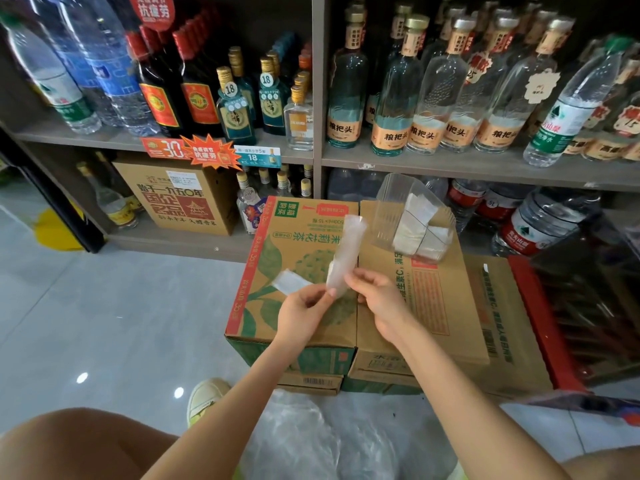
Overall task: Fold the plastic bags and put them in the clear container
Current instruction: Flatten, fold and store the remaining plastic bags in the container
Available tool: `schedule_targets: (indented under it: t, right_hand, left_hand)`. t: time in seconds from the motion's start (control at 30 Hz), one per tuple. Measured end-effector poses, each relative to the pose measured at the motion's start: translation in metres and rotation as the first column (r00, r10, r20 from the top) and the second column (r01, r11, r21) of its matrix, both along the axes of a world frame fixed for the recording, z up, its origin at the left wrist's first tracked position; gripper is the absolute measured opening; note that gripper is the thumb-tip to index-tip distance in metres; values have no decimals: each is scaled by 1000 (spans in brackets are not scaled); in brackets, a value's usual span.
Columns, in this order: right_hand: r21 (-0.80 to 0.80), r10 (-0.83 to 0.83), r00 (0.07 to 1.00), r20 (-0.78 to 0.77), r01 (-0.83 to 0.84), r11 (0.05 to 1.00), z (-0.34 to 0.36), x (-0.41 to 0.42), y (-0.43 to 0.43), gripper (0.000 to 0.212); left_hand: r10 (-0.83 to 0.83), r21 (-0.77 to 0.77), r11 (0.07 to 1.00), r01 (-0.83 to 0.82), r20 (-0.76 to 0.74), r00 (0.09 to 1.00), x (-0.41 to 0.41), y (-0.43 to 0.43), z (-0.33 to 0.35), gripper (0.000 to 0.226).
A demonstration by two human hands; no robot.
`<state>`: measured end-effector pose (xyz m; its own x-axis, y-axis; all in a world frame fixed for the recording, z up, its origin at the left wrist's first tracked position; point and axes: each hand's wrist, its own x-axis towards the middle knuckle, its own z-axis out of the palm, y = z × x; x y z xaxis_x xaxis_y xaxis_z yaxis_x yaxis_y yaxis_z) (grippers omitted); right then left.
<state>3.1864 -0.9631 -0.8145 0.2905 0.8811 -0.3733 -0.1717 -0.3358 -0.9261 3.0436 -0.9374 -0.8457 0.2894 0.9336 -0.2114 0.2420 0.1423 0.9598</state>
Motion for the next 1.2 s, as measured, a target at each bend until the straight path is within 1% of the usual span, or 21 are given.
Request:
schedule_targets:
  t: [0.07, 0.17, 0.27, 0.37, 0.4, 0.47, 0.53, 0.63, 0.7, 0.77, 0.83, 0.9, 0.93, 1.0, 1.1, 1.13, 1.2]
  right_hand:
    - [6, 9, 1000, -6, -9, 1000, -1, 3, -1, 5]
    - [0, 78, 997, -17, -78, 997, -5, 11, -7, 1]
    - [-35, 186, 981, 61, -184, 982, -6, 19, -13, 2]
    - [-114, 318, 937, 148, -303, 946, -4, 24, -18, 5]
    - [-144, 365, 915, 174, -343, 928, -2, 25, -18, 5]
    - [-188, 435, 873, 222, -399, 897, 0, 24, -16, 5]
    - [-228, 493, 820, 289, -441, 868, 3, 21, -12, 4]
    - [-323, 585, 699, 412, -489, 811, 4, 17, -5, 6]
    - [-349, 603, 664, 442, -492, 798, 4, 15, -1, 8]
    - [-353, 605, 651, 458, -491, 796, 5, 13, 1, 9]
    - [-352, 606, 635, 478, -494, 795, 5, 11, 2, 11]
    - [-347, 604, 620, 502, -495, 796, 3, 10, 3, 13]
    - [-337, 596, 624, 506, -493, 802, 2, 10, 3, 14]
    - [-296, 562, 663, 495, -479, 826, 0, 11, 2, 22]
    - [-261, 499, 705, 503, -427, 866, -6, 15, -4, 28]
    - [-255, 482, 701, 525, -410, 876, -8, 16, -6, 28]
    - [-255, 460, 658, 597, -389, 886, -12, 16, -8, 26]
  left_hand:
    - [-22, -5, 1000, 22, 16, 1000, -2, 0, 0, 23]
    - [-78, -18, 997, 80, 78, 994, -9, 0, 3, 23]
    - [-186, -29, 981, 189, 102, 977, -19, 0, 7, 39]
    - [-251, -79, 960, 270, 188, 950, -27, 1, 11, 56]
    - [-247, -113, 954, 277, 225, 943, -29, 3, 13, 59]
    - [-219, -169, 945, 278, 303, 928, -31, 5, 17, 55]
    - [-147, -215, 949, 231, 346, 927, -32, 9, 15, 54]
    - [10, -258, 964, 67, 286, 958, -30, 16, 10, 72]
    - [80, -225, 974, -30, 216, 973, -30, 22, 8, 72]
    - [110, -178, 981, -80, 162, 981, -31, 28, 7, 66]
    - [100, -136, 987, -82, 134, 986, -33, 32, 6, 57]
    - [86, -88, 993, -79, 87, 992, -33, 35, 4, 43]
    - [90, -68, 994, -86, 64, 994, -32, 37, 2, 38]
    - [113, -48, 993, -111, 42, 993, -30, 38, -1, 36]
    - [180, -84, 981, -175, 58, 982, -28, 40, -1, 38]
    - [201, -96, 976, -195, 60, 978, -28, 41, -1, 38]
    - [223, -83, 972, -220, 29, 974, -26, 43, -1, 38]
